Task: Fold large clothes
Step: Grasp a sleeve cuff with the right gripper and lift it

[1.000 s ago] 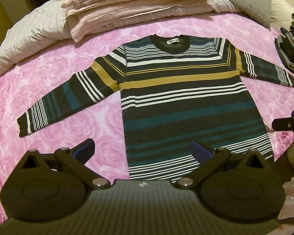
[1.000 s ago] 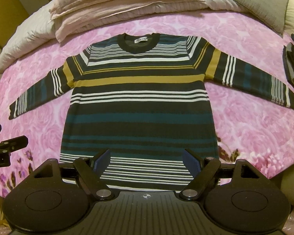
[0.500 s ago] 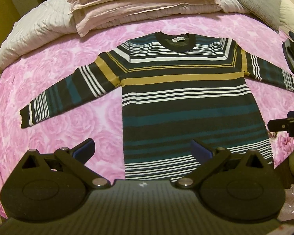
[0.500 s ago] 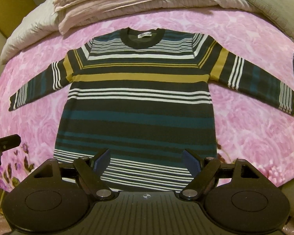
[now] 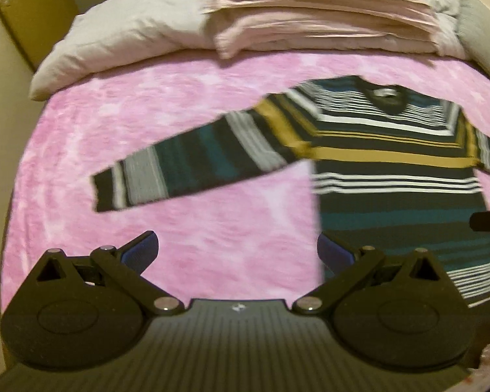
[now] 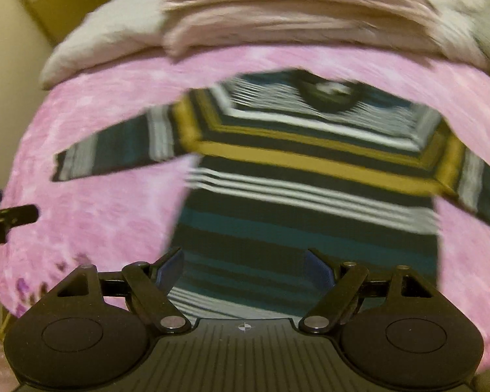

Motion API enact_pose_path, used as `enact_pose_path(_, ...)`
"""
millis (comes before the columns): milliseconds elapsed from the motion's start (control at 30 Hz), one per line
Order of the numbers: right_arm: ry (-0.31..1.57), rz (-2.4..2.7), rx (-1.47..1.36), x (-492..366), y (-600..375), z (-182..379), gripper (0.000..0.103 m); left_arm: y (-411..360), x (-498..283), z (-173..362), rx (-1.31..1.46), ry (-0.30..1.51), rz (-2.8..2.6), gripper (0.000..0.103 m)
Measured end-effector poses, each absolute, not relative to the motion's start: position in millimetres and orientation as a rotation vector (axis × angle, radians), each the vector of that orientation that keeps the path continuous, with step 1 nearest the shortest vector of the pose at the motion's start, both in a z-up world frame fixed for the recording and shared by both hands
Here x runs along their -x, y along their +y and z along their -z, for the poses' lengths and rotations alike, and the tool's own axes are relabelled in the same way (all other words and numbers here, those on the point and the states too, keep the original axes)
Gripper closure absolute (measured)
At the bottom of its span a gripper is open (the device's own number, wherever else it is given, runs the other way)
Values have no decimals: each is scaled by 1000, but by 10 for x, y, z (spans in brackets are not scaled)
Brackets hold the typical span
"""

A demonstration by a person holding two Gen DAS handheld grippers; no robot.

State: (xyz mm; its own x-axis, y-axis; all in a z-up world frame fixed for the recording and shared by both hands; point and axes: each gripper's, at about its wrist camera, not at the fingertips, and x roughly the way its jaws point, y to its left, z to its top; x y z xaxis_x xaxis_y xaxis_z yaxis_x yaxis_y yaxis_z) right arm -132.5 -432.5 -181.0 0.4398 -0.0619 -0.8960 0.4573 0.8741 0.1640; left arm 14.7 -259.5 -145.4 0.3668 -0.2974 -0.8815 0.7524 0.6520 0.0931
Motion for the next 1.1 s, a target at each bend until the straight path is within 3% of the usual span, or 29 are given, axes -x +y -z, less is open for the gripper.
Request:
enact_pose_path(267,976,64,-57,-335,-2902,2360,28,-1671,-1695,1908,-639,957,657,2)
enact_pose_path(467,943,-91,162,-1338,-2169,3179,57,-1215,-2635,2388,-660,952,666,5)
enact_pose_path(667,907,-275,350,-2031,-1541,3919,67,-912,-3122,2739,-615,958,623,5)
enact_pose_path(800,871,-327,509,-2261,-1263,4252,68,-747,-3232,2863,-568,986,589,5)
enact_pose_path(833,851,-330,530,-2289,-1242,4266,69,-718,-3232,2878,-562,994,584,5)
enact_pose_path(867,852,-331,525,-2316,-1251,4258,89,-697,-3218,2883,-558,1000,582,5)
enact_pose_path(900,862,-324,496,-2354,-1276,4228,102,-682,-3192,2879,-556,1007,582,5)
enact_pose_path(1100,798,-147,173,-2315,-1859,3508,101,-791,-2939,2697,-550,1017,620,5)
